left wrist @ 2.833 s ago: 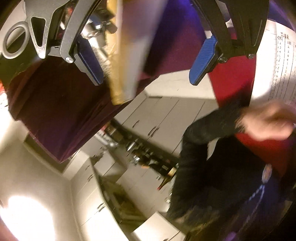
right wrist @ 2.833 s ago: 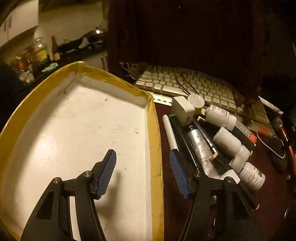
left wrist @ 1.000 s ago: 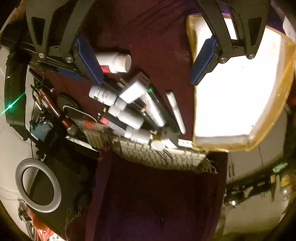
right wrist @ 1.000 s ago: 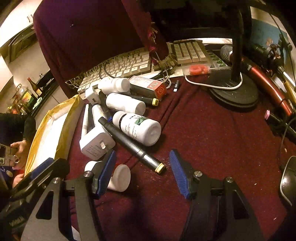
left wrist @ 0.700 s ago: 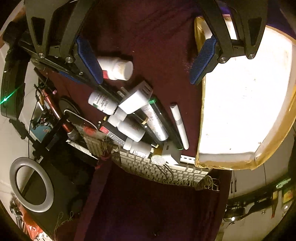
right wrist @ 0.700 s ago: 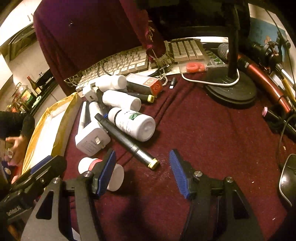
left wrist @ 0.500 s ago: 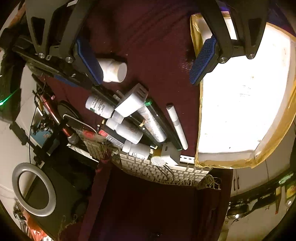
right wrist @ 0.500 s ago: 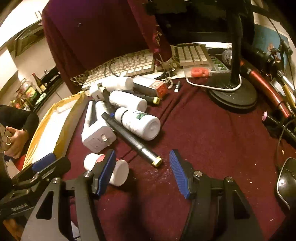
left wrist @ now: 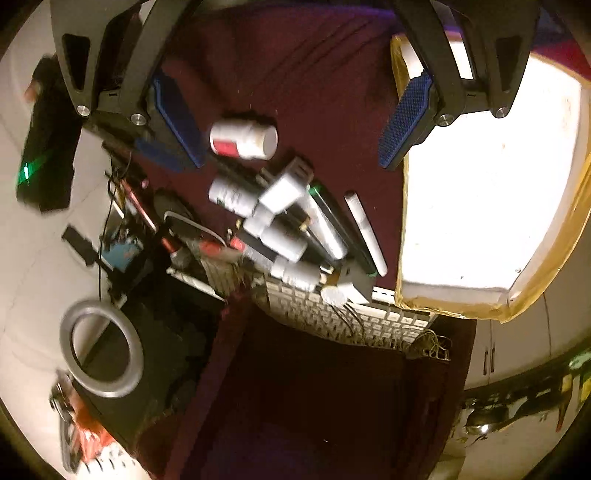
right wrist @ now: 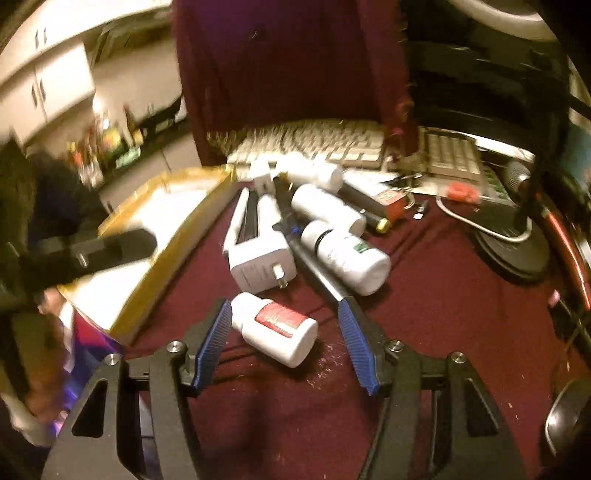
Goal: Organize objects
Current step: 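Grasp the white plug charger with the left tool while the right tool reaches the red-labelled white bottle, then carry the charger into the white tray with the left tool while the right tool places the red-labelled bottle there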
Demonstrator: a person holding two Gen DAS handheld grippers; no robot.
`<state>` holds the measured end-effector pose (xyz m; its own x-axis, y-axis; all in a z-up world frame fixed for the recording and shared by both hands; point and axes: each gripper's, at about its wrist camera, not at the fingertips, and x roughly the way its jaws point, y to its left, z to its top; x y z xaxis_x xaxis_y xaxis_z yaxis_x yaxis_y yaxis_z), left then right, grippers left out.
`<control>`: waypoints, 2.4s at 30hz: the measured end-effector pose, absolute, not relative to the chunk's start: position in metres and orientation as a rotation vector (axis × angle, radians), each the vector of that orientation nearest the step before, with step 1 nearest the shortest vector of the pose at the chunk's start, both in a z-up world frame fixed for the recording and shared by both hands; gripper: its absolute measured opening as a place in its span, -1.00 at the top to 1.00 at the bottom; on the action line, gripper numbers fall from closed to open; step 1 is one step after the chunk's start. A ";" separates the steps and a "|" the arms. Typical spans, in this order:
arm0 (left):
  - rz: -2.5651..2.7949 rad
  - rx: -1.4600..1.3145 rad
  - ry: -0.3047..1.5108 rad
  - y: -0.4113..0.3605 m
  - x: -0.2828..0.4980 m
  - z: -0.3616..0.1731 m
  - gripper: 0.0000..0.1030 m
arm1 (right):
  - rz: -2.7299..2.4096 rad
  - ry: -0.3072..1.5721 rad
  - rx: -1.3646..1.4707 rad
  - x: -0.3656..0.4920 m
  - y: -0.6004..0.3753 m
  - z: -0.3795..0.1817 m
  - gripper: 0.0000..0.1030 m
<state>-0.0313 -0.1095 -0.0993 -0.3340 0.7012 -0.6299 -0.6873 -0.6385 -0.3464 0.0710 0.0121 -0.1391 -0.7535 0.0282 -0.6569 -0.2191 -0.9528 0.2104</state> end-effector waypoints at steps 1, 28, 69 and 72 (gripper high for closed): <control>2.047 -0.991 -0.034 -0.107 -0.036 -0.099 -0.77 | 2.777 0.406 -1.070 0.067 0.009 -0.145 -0.15; 1.956 -1.096 0.369 -0.019 -0.044 -0.137 0.56 | 2.766 0.487 -1.127 0.072 -0.005 -0.153 0.05; 2.094 -1.138 -0.221 -0.170 -0.092 -0.102 0.56 | 2.781 0.525 -1.008 0.060 -0.030 -0.132 0.13; 2.119 -1.152 -0.219 -0.175 -0.096 -0.103 0.56 | 2.813 0.522 -0.965 0.059 -0.037 -0.121 0.13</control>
<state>-0.0960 -0.1746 -0.1033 -0.3559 0.6521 -0.6694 -0.5014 -0.7377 -0.4521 0.0588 -0.0369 -0.1205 -0.7890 0.0028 -0.6144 -0.2232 -0.9330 0.2823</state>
